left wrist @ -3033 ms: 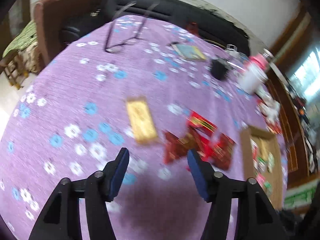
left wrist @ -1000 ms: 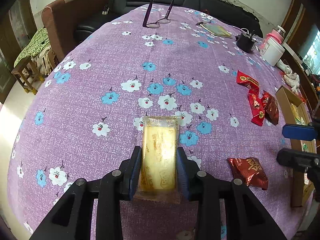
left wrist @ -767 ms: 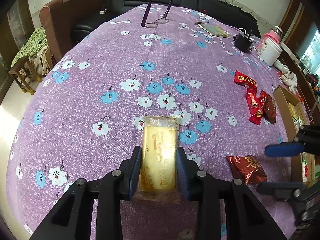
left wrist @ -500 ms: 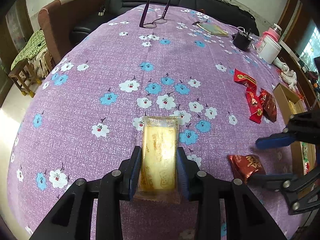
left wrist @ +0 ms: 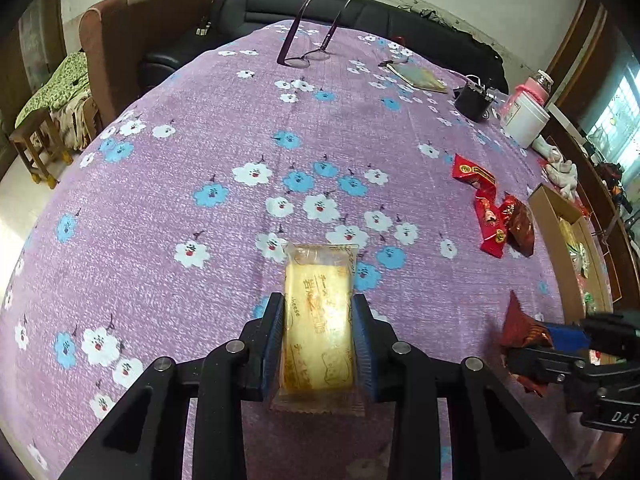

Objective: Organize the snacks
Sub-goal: 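Grasp the red-brown wrapped snack pack with the right gripper, then carry the gold biscuit bar and red-brown pack over the tray with both grippers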

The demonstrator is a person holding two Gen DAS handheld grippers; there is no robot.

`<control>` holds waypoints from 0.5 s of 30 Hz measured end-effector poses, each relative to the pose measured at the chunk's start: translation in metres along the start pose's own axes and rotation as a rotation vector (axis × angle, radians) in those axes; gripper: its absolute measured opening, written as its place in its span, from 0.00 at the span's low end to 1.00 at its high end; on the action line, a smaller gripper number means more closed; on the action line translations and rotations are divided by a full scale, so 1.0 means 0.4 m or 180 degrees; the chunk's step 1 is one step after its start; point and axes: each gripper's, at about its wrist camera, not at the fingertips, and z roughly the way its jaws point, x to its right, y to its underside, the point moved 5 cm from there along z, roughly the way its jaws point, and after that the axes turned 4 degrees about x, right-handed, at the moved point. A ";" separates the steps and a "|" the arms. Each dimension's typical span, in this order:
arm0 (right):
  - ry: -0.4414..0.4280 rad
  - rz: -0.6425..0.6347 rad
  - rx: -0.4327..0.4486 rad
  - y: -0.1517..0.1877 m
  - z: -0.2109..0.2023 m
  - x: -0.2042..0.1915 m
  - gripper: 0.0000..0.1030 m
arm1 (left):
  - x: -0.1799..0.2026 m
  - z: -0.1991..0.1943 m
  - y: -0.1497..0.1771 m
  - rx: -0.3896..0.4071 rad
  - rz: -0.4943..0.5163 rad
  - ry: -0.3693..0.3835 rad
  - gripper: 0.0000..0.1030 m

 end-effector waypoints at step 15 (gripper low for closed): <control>0.0080 0.0539 0.0372 0.054 -0.122 0.060 0.27 | 0.175 -0.062 -0.023 0.0061 0.0371 0.0271 0.34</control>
